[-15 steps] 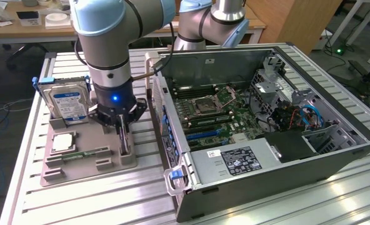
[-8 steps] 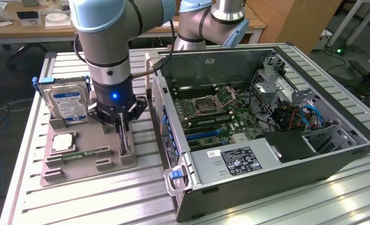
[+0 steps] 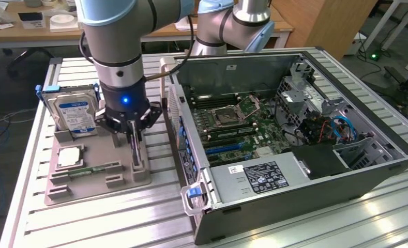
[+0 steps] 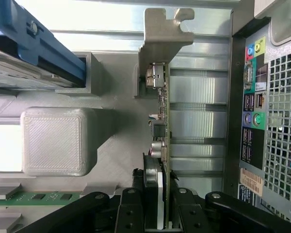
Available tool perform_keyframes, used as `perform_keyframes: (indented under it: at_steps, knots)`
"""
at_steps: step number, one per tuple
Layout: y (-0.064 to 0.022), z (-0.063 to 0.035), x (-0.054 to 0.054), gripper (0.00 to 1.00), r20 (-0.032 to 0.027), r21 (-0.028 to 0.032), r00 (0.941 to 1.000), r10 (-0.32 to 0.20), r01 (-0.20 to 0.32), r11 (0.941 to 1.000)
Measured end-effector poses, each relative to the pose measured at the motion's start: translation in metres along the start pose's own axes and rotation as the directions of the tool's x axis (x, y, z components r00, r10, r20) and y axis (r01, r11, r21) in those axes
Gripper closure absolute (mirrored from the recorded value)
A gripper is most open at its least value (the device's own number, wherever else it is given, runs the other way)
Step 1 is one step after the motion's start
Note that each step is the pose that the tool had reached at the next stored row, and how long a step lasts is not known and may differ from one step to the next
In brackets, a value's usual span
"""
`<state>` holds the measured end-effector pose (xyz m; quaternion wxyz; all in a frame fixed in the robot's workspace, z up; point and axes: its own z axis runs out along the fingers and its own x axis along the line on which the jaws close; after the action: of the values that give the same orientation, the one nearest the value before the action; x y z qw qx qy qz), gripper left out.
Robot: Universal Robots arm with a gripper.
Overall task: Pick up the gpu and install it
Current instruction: 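Pick up the gpu and move the gpu toward the slot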
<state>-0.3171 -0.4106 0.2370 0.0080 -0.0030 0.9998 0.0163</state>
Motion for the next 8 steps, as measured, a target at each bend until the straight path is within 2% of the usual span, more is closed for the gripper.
perform_keyframes:
  at_steps: [8]
  knots:
    - [0.0003,-0.0095,-0.0002,0.72,0.0000,0.0000,1.0000,0.000,0.000,1.0000]
